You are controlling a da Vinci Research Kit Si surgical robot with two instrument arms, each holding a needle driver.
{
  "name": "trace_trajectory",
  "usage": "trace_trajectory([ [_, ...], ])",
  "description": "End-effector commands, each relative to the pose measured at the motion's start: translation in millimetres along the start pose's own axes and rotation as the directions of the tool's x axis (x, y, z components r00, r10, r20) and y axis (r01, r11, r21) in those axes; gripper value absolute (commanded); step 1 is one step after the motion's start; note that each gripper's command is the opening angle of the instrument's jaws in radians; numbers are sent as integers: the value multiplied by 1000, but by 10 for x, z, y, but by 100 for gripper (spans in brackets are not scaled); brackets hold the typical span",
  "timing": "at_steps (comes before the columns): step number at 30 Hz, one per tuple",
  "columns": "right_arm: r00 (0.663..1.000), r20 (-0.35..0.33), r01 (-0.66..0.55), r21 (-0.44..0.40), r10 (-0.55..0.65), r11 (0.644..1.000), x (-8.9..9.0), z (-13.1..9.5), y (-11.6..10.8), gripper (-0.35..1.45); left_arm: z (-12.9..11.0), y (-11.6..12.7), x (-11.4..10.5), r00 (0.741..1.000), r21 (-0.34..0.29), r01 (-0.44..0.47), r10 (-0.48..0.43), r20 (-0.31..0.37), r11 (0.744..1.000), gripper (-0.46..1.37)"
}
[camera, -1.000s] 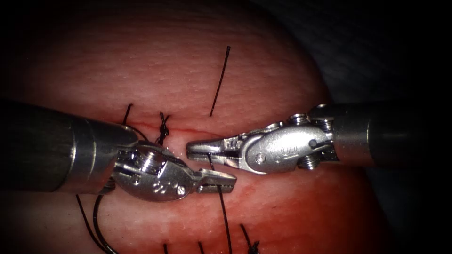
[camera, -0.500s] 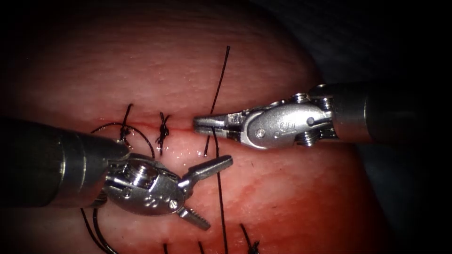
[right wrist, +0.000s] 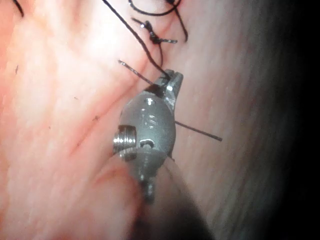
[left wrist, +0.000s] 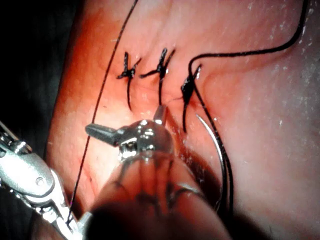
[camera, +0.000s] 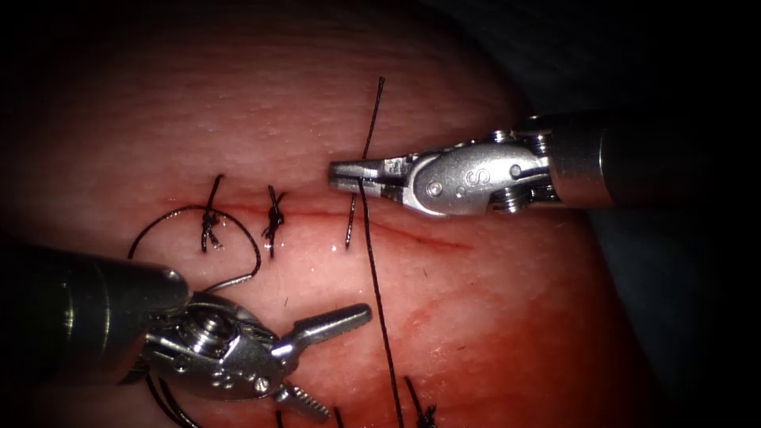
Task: Wound Closure
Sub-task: With the right hand, handoff more suture to the left hand
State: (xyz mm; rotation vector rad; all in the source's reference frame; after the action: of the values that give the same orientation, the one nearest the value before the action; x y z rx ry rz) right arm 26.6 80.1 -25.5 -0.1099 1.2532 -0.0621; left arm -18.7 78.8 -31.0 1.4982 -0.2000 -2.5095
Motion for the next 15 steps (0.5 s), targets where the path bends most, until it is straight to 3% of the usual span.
trace_trajectory([
  [1,1000,2,-1,-3,1,1000,-2,1,2,-35,1,-1,3,1000,9,-6,6,-14,1000,96],
  [15,1000,10,-14,-11,14,1000,-9,5,11,-35,29,-3,38,993,52,-76,80,-86,996,91],
])
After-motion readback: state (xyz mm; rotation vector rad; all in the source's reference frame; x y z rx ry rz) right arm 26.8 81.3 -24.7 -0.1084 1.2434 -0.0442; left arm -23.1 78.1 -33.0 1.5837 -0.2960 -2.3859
